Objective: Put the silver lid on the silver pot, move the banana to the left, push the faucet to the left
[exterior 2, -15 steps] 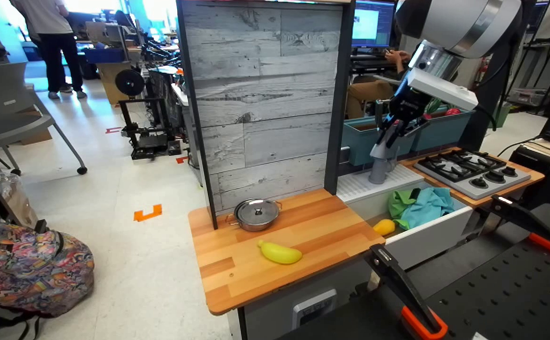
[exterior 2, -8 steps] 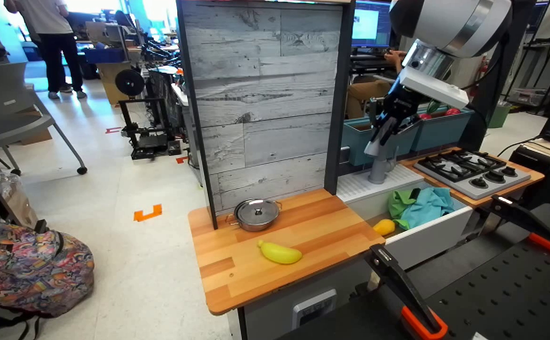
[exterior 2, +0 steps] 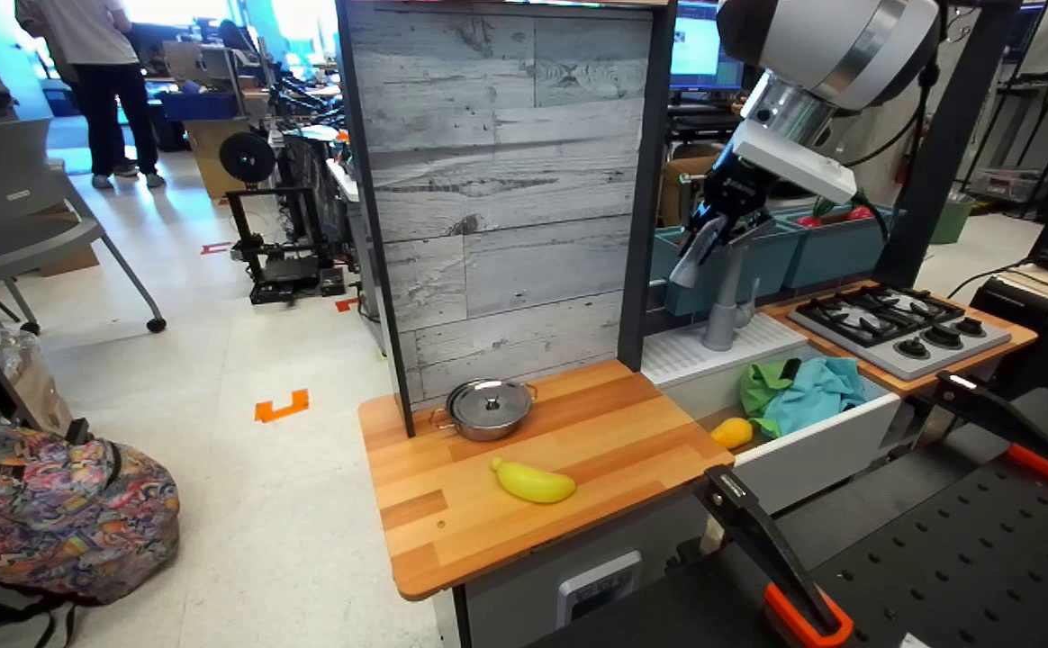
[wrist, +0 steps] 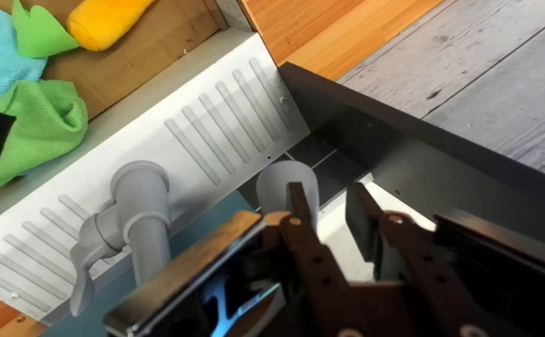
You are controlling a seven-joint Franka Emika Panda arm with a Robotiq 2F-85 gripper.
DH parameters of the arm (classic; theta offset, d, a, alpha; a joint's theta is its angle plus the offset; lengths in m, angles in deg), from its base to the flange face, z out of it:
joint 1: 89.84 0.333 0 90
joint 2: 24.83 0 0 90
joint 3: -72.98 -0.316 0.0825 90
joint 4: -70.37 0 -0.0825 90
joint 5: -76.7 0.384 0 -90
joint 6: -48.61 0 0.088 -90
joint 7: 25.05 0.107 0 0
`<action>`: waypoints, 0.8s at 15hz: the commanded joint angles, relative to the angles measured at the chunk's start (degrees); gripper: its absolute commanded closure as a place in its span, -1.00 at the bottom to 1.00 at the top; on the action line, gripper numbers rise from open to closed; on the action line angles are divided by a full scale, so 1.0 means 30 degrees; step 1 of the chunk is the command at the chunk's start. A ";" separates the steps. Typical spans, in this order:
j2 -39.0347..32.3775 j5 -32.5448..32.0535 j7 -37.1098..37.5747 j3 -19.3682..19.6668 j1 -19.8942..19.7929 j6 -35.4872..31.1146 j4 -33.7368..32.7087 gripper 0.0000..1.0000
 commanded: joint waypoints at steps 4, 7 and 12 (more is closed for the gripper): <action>0.0033 0.1397 -0.1658 -0.1343 -0.0206 -0.0576 -0.0098 0.02; 0.0708 0.1467 -0.2375 -0.1425 -0.0504 -0.0971 0.1237 -0.35; 0.2698 0.1357 -0.3688 -0.1764 -0.0919 -0.1909 0.5101 -1.00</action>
